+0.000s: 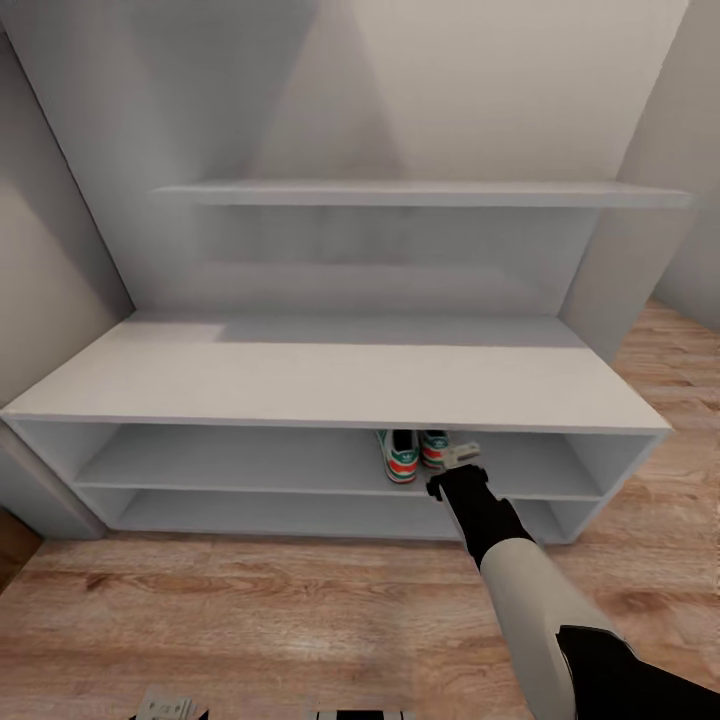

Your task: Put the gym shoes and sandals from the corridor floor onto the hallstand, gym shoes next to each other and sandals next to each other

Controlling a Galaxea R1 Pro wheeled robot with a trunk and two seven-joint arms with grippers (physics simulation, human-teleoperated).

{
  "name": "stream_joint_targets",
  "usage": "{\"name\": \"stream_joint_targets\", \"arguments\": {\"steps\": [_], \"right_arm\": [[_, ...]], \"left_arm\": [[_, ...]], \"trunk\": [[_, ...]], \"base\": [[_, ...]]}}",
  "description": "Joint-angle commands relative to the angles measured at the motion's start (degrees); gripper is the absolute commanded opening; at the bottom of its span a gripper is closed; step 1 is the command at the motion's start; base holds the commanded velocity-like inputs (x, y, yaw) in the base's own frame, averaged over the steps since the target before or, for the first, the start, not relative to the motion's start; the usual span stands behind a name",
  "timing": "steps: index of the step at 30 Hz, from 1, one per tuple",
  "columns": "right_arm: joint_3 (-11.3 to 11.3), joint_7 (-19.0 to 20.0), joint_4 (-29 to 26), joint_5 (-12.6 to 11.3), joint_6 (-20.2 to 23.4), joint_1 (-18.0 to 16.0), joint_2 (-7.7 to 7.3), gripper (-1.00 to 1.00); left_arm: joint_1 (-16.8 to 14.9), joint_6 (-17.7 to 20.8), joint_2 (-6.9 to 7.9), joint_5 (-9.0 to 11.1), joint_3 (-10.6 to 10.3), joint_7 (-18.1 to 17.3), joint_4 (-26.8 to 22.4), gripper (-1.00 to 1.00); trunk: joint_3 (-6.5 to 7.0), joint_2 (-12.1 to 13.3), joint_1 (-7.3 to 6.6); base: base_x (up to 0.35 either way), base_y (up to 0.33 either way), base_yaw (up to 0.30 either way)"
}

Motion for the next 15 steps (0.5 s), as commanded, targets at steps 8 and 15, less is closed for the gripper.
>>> {"name": "stream_joint_targets", "arguments": {"steps": [8, 15], "right_arm": [[-0.23, -0.06, 0.01, 0.03, 0.15, -0.03, 0.07, 1.00], [-0.23, -0.05, 0.15, 0.03, 0.15, -0.03, 0.07, 1.00]], "left_arm": [[-0.03, -0.11, -0.02, -0.16, 0.50, -0.44, 0.05, 1.00], [-0.03, -0.11, -0.02, -0.16, 0.60, -0.44, -0.04, 1.00]], "trunk": [[-0.04, -0.02, -0.05], [-0.04, -0.02, -0.05]], "base": [[-0.332, 0.000, 0.000], [-0.336, 0.000, 0.000]]}}
